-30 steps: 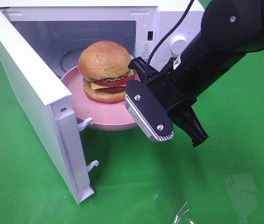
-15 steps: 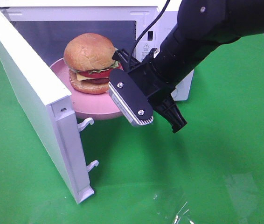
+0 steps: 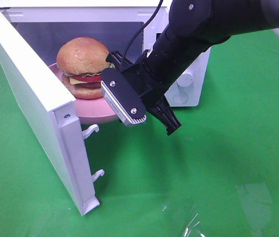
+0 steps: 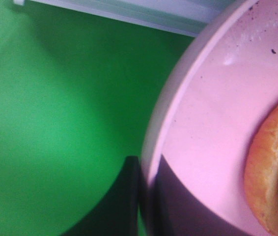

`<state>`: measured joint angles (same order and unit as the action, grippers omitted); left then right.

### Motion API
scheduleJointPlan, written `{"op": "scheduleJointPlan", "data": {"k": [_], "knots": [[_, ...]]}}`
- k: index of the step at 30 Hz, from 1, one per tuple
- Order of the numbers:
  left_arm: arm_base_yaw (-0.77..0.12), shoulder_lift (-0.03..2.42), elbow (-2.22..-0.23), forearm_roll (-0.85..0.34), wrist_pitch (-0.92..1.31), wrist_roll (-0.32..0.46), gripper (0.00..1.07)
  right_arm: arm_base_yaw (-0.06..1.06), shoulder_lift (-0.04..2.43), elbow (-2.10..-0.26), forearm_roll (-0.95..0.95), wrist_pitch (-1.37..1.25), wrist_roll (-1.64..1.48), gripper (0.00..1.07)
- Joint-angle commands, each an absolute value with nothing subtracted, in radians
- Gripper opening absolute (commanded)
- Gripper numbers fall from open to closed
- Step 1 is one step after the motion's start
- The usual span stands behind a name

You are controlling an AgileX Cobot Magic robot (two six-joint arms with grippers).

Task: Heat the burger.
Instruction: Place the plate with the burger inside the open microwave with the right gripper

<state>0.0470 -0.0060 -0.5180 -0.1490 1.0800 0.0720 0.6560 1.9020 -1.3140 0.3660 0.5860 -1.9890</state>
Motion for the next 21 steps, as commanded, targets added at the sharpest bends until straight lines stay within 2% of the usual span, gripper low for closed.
{"op": "scheduleJointPlan", "data": {"k": [1,10,21], "knots": [[0.05,-0.021,-0.515,-0.153,1.069,0.068,0.8,0.657,1.909,-1.359,0.396,0.56,-2.016,0.0],[0.05,-0.021,-0.515,-0.153,1.069,0.068,0.8,0.657,1.942,-1.397,0.395,0.56,-2.007,0.0],[0.05,-0.021,-0.515,-0.153,1.069,0.068,0.8,0.657,2.004,-1.459,0.27,0.505,-1.866,0.0]]}}
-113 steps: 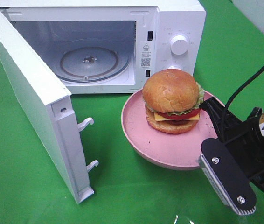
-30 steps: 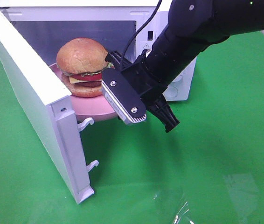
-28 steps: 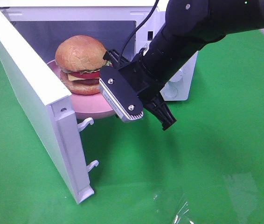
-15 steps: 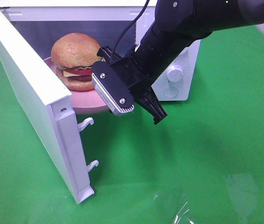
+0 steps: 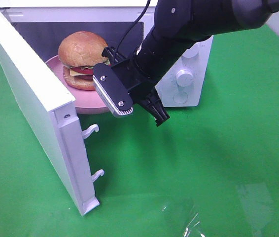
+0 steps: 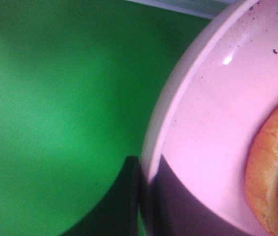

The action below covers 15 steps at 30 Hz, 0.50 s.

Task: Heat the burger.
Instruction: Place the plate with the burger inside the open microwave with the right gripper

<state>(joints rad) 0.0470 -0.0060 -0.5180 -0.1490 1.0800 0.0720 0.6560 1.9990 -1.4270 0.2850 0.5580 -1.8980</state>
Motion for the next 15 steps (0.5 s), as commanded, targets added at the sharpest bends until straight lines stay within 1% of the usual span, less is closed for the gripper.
{"op": "scheduleJointPlan", "data": {"k": [1,7,15], "knots": [[0.05,-0.021,-0.515,-0.153,1.069,0.068,0.8,0.657,2.004,-1.459,0.27,0.505,-1.866,0.0],[0.05,-0.021,-0.515,-0.153,1.069,0.068,0.8,0.657,2.048,-1.508,0.182,0.488,-1.758,0.0],[0.05,-0.021,-0.515,-0.153,1.069,0.068,0.8,0.657,2.088,-1.551,0.155,0.487,-1.72,0.0]]}}
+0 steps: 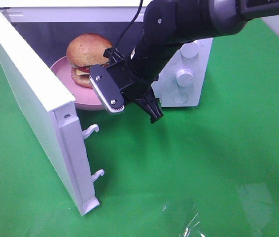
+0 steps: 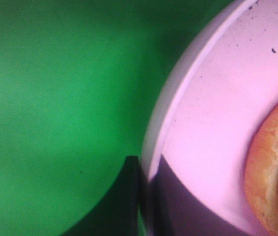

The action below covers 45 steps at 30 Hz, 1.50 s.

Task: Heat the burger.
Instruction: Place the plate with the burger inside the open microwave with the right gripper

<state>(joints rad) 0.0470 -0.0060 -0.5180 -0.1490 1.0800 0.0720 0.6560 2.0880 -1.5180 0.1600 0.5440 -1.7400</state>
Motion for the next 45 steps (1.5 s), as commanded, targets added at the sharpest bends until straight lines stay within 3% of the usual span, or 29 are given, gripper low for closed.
{"op": "scheduleJointPlan", "data": {"k": [1,45], "knots": [[0.05,-0.021,-0.515,-0.153,1.069,0.068,0.8,0.657,2.096,-1.558,0.152,0.487,-1.708,0.0],[0.05,-0.021,-0.515,-0.153,1.069,0.068,0.8,0.655,2.361,-1.949,-0.083,0.556,-1.361,0.03]]}}
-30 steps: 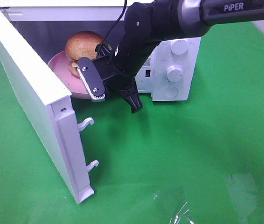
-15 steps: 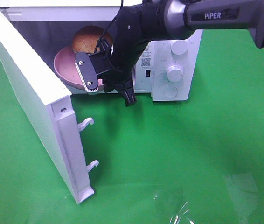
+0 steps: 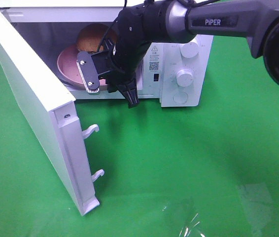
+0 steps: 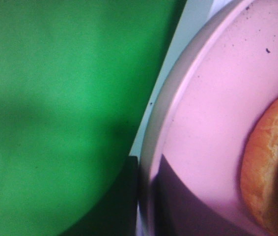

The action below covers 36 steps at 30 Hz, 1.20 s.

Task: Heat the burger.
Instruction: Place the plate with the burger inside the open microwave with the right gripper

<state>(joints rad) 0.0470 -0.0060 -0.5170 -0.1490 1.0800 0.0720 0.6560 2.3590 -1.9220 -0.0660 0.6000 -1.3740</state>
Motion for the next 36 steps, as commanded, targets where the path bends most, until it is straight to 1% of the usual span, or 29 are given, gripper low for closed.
{"op": "scheduleJointPlan", "data": {"k": [1,9,11,12,13,14,15,16,17,18,19,20,21,22,27,32,34,35,36], "knots": [[0.05,-0.021,-0.515,-0.153,1.069,0.068,0.8,0.655,2.371,-1.963,-0.085,0.556,-1.361,0.05],[0.05,-0.021,-0.515,-0.153,1.069,0.068,0.8,0.655,2.387,-1.975,-0.085,0.535,-1.363,0.09],[0.05,-0.021,-0.515,-0.153,1.069,0.068,0.8,0.655,2.387,-1.975,-0.085,0.53,-1.362,0.16],[0.05,-0.021,-0.515,-0.153,1.069,0.068,0.8,0.655,2.387,-1.975,-0.085,0.53,-1.362,0.16],[0.05,-0.021,-0.515,-0.153,1.069,0.068,0.8,0.655,2.387,-1.975,-0.084,0.53,-1.36,0.22],[0.05,-0.021,-0.515,-0.153,1.069,0.068,0.8,0.655,2.387,-1.975,-0.084,0.53,-1.36,0.22],[0.05,-0.021,-0.515,-0.153,1.069,0.068,0.8,0.655,2.387,-1.975,-0.084,0.53,-1.358,0.26],[0.05,-0.021,-0.515,-0.153,1.069,0.068,0.8,0.655,2.387,-1.975,-0.084,0.53,-1.358,0.26],[0.05,-0.021,-0.515,-0.153,1.069,0.068,0.8,0.655,2.387,-1.975,-0.084,0.53,-1.348,0.34],[0.05,-0.021,-0.515,-0.153,1.069,0.068,0.8,0.655,2.387,-1.975,-0.084,0.53,-1.348,0.34],[0.05,-0.021,-0.515,-0.153,1.069,0.068,0.8,0.655,2.387,-1.975,-0.084,0.53,-1.344,0.41],[0.05,-0.021,-0.515,-0.153,1.069,0.068,0.8,0.655,2.387,-1.973,-0.084,0.53,-1.344,0.45],[0.05,-0.021,-0.515,-0.153,1.069,0.068,0.8,0.655,2.387,-1.973,-0.084,0.53,-1.344,0.45],[0.05,-0.021,-0.515,-0.153,1.069,0.068,0.8,0.655,2.387,-1.973,-0.081,0.53,-1.344,0.48],[0.05,-0.021,-0.515,-0.153,1.069,0.068,0.8,0.655,2.387,-1.973,-0.075,0.536,-1.338,0.51],[0.05,-0.021,-0.515,-0.153,1.069,0.068,0.8,0.656,2.38,-1.957,-0.073,0.537,-1.338,0.51],[0.05,-0.021,-0.515,-0.153,1.069,0.068,0.8,0.656,2.341,-1.884,-0.073,0.483,-1.339,0.54],[0.05,-0.021,-0.515,-0.153,1.069,0.068,0.8,0.656,2.341,-1.884,-0.073,0.483,-1.339,0.54],[0.05,-0.021,-0.515,-0.153,1.069,0.068,0.8,0.656,2.312,-1.837,-0.074,0.437,-1.339,0.57]]}}
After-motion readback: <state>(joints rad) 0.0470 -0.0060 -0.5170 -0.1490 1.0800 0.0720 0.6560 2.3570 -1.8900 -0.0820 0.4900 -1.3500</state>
